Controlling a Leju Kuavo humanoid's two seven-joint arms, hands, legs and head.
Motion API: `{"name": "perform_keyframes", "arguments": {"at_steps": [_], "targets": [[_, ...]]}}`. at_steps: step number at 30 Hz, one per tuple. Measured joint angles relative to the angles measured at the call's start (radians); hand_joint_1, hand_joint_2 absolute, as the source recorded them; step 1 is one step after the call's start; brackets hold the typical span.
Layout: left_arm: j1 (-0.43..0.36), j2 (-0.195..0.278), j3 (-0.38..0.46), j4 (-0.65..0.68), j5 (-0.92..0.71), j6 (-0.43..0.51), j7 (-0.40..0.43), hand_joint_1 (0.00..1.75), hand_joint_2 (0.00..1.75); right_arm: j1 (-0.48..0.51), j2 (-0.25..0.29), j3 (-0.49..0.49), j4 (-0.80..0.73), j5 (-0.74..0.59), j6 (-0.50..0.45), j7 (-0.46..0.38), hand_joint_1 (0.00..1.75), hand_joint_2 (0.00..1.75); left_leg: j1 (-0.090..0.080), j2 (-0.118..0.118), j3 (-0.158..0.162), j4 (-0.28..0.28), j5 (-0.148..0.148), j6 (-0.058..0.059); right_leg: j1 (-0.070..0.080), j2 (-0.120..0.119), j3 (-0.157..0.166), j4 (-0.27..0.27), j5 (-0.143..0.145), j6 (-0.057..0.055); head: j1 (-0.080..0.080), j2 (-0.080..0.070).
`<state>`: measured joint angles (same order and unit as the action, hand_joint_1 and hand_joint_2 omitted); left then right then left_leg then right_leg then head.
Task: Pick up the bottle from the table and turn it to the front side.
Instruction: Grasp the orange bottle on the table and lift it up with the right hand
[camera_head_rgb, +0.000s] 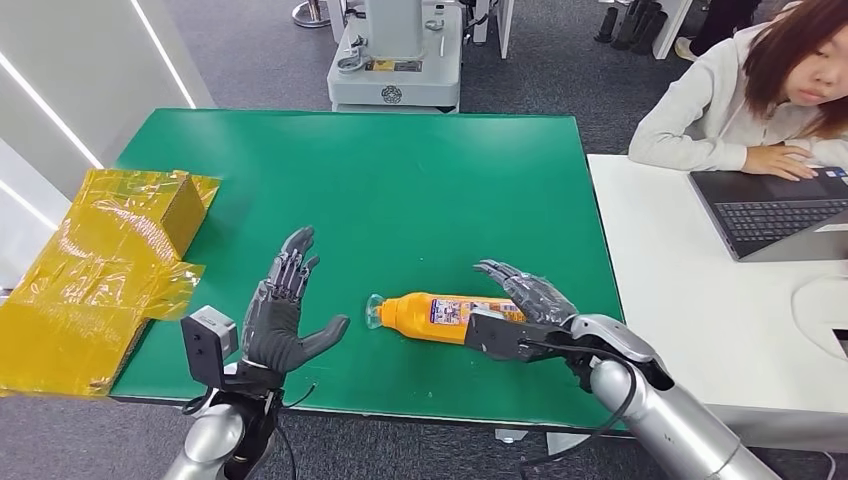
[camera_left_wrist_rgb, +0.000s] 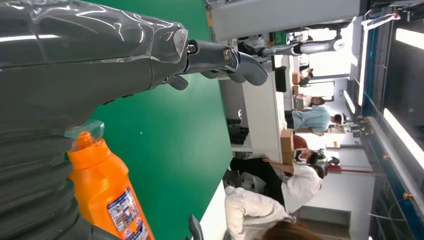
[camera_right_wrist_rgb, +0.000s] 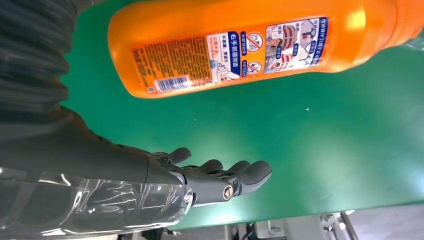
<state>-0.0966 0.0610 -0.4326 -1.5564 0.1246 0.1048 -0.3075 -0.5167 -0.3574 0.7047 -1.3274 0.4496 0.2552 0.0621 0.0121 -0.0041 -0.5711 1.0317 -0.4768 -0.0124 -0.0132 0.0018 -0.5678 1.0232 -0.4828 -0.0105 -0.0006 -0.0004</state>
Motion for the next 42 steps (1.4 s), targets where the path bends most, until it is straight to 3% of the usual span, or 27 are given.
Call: {"name": "perform_keyframes", "arguments": {"at_steps": [10,18,42], "targets": [[-0.012,0.000,-0.010,0.022,-0.032,0.002,0.003,0.00,1.75,-0.148,0.023,0.148,0.123,0.032,0.032,0.024,0.00,1.75,0.000,0.000,0.000,0.000,0.000,0.000,0.000,0.000,0.000,0.000,0.000,0.000,0.000,0.000],[-0.014,0.000,-0.014,0.037,-0.035,0.000,0.003,0.00,1.75,-0.199,0.027,0.218,0.197,0.022,0.066,0.029,0.00,1.75,0.000,0.000,0.000,0.000,0.000,0.000,0.000,0.000,0.000,0.000,0.000,0.000,0.000,0.000],[0.022,0.002,0.005,0.086,-0.010,0.025,-0.028,0.00,1.75,-0.214,0.018,0.322,0.345,-0.024,0.069,-0.025,0.00,1.75,0.000,-0.001,0.000,0.000,0.000,0.000,0.000,-0.001,0.000,0.000,0.000,0.000,0.000,0.000]]}}
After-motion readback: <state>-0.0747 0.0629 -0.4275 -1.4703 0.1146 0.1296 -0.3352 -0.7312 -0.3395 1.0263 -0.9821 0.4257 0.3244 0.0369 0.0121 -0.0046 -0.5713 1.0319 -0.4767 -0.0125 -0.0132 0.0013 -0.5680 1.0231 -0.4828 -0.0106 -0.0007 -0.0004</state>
